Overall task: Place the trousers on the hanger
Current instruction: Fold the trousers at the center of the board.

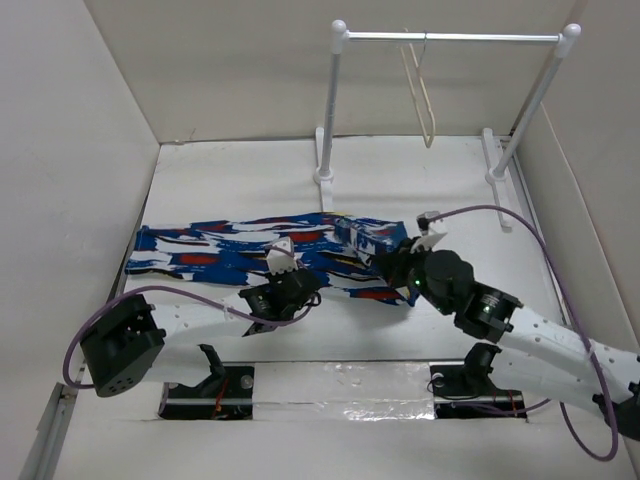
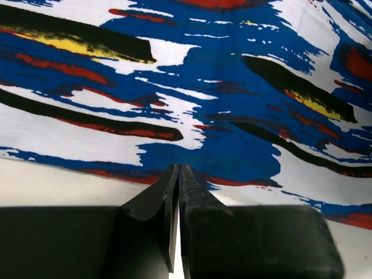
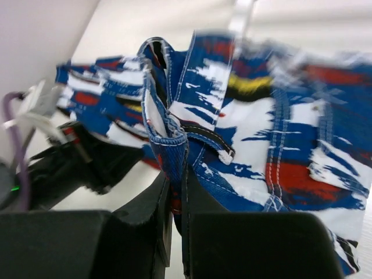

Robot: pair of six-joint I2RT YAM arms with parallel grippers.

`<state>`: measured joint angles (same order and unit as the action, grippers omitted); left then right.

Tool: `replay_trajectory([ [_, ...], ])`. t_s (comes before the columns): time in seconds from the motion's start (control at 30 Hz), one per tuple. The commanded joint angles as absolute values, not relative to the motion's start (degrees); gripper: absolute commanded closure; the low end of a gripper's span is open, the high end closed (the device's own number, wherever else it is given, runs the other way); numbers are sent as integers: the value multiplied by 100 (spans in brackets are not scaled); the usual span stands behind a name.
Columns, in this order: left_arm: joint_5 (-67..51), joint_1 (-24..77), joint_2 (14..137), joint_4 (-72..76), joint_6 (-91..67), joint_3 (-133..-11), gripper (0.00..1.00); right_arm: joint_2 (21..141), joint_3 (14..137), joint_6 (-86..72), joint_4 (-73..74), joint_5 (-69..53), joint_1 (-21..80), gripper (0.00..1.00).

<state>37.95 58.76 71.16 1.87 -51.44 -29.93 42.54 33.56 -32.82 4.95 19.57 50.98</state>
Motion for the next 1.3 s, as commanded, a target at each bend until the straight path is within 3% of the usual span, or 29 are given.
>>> replay_trajectory([
  [0.0, 3823, 5871, 6961, 632, -5326, -2813, 100, 4815, 4749, -3077, 676, 3567, 5747, 100],
  [0.33, 3692, 5871, 6592, 1230, -5002, -2663, 100, 5335, 6976, -2426, 949, 3490, 5371, 100],
  [0.53, 3193, 5871, 7153, 1651, -5071, -2690, 100, 4896, 7233, -2338, 1177, 3296, 4993, 100],
  [0.7, 2813, 6459, 7970, 2487, -5396, -2610, 100, 4456, 7119, -2294, 1344, 3243, 4878, 100],
  [1.0, 2347, 7136, 10359, 3138, -5669, -4349, 100, 4649, 7075, -2364, 1407, 2892, 5089, 100],
  [1.17, 2653, 7198, 10363, 2341, -5546, -5203, 100, 5114, 7285, -2347, 1117, 2927, 5229, 100],
  [1.27, 2909, 6665, 9425, 2119, -5476, -4504, 73, 5562, 7426, -2312, 915, 2804, 5229, 100],
])
